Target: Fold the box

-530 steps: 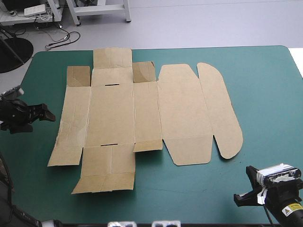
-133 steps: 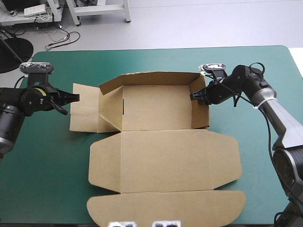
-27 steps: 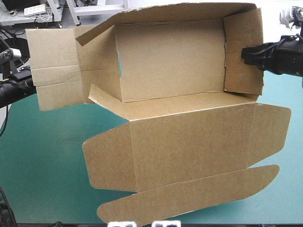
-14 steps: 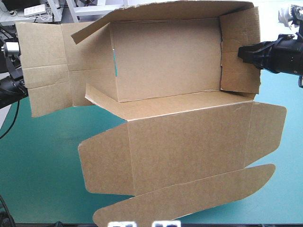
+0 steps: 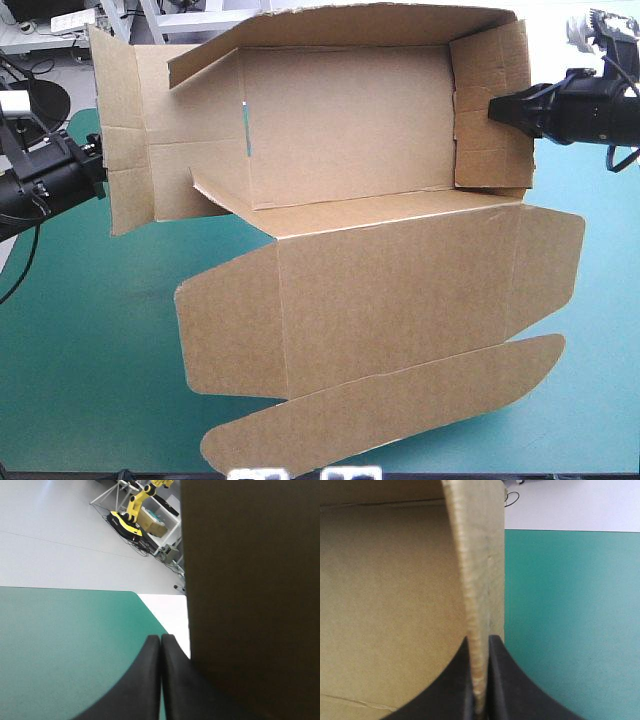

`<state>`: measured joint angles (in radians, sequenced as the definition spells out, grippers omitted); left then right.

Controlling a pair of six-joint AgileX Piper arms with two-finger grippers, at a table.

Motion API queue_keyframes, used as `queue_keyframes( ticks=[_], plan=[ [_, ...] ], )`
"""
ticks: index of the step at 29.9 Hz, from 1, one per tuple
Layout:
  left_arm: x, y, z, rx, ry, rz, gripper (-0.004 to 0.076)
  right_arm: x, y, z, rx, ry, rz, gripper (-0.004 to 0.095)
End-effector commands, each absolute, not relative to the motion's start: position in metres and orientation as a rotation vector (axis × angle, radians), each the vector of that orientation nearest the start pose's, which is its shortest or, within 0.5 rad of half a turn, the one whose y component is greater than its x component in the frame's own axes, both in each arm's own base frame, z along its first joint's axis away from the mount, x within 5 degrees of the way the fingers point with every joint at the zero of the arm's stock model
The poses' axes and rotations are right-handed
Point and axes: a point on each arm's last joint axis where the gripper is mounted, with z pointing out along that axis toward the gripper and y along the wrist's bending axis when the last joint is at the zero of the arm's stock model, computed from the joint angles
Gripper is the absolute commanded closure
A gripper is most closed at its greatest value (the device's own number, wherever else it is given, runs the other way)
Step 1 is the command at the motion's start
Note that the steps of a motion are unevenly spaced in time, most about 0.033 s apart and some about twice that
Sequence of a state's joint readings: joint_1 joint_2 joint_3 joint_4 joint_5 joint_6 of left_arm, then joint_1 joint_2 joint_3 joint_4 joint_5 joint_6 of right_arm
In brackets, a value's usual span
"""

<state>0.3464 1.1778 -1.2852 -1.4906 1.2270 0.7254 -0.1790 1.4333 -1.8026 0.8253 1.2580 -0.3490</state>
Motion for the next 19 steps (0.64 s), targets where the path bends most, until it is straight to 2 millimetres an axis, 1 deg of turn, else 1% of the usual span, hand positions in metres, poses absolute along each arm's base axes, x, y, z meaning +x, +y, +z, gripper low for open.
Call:
queue_keyframes(
  ticks=[1,5,9,12,19],
  plan=[
    [0.200,-0.032,0.486,0.330,1.621,-1.276,0.0734,0.268,0.028,0.512,-0.290,2.014,0.814,0.0922],
    [0.199,-0.040,0.482,0.381,1.666,-1.263,0.0734,0.278,0.039,0.506,-0.318,2.027,0.756,0.0922],
    [0.201,-0.039,0.474,0.393,1.740,-1.195,0.0734,0.287,0.048,0.496,-0.342,2.076,0.700,0.0922],
    [0.201,-0.038,0.469,0.388,1.810,-1.143,0.0734,0.294,0.054,0.492,-0.346,2.080,0.685,0.0922],
    [0.200,-0.035,0.460,0.390,1.918,-1.037,0.0734,0.311,0.057,0.480,-0.336,2.099,0.666,0.0922]
  ],
)
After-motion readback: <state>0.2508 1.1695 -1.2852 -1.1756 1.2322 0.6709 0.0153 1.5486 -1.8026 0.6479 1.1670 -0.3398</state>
